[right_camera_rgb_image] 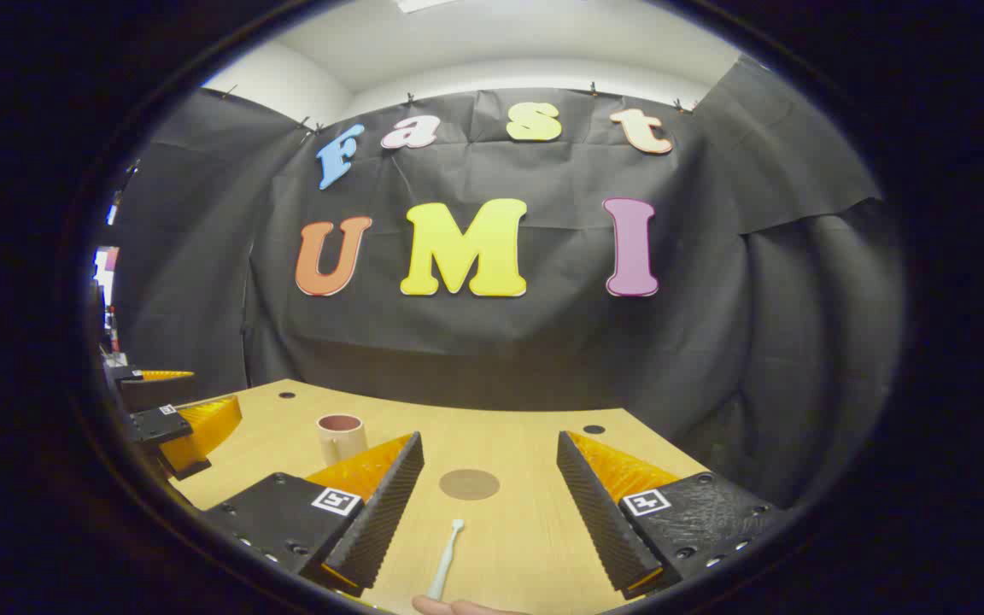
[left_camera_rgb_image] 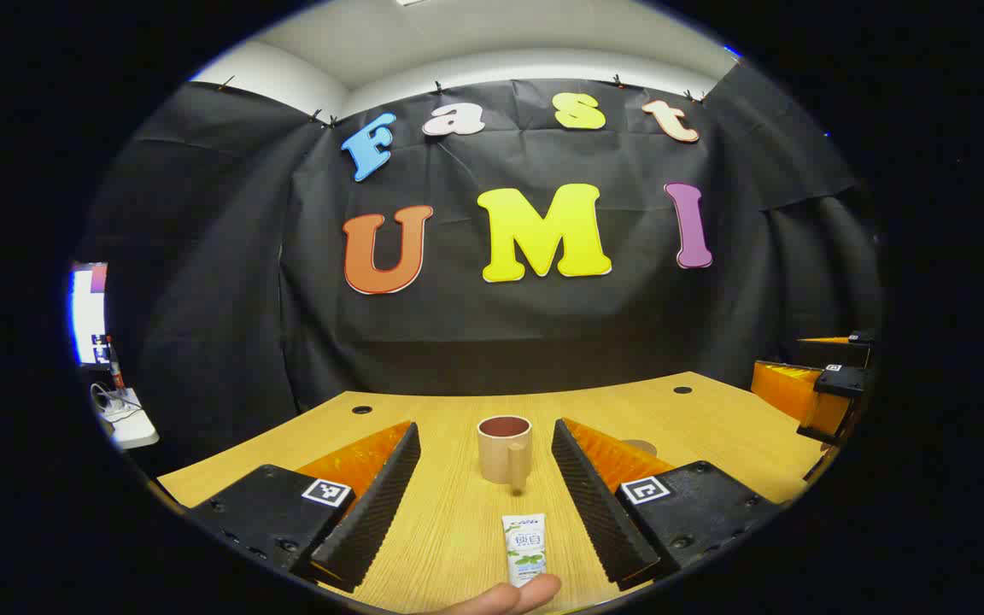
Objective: Put the toothbrush and toothpaste on the desktop into the cup, then pick up the cup and place it on the coaster on the desktop.
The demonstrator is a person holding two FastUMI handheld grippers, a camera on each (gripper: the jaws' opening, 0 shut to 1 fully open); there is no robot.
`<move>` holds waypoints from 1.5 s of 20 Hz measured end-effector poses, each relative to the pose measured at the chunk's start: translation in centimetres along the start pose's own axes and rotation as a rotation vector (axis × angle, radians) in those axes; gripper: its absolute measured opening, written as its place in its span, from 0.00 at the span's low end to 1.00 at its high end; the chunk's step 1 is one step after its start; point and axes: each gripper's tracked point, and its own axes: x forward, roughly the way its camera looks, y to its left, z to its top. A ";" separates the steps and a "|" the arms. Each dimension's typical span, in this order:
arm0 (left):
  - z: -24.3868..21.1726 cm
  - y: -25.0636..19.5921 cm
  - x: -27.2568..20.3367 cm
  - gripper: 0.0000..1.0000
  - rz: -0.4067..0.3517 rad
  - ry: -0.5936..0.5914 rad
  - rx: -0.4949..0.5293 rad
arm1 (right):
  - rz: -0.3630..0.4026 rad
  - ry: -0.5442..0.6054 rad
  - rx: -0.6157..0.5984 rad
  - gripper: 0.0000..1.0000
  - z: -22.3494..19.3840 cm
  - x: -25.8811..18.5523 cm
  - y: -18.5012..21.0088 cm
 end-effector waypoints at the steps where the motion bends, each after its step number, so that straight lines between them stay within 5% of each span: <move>1: 0.0 0.0 0.0 0.99 0.000 0.002 -0.001 | -0.003 -0.006 -0.011 0.95 0.1 0.0 0.1; 18: -2.1 -1.0 0.4 0.99 -0.044 0.087 -0.037 | 0.000 0.006 -0.049 0.96 -0.5 0.2 0.1; 30: -14.7 -5.1 -0.8 1.00 -0.135 0.502 -0.106 | -0.001 0.033 -0.043 0.96 -1.3 0.6 -0.1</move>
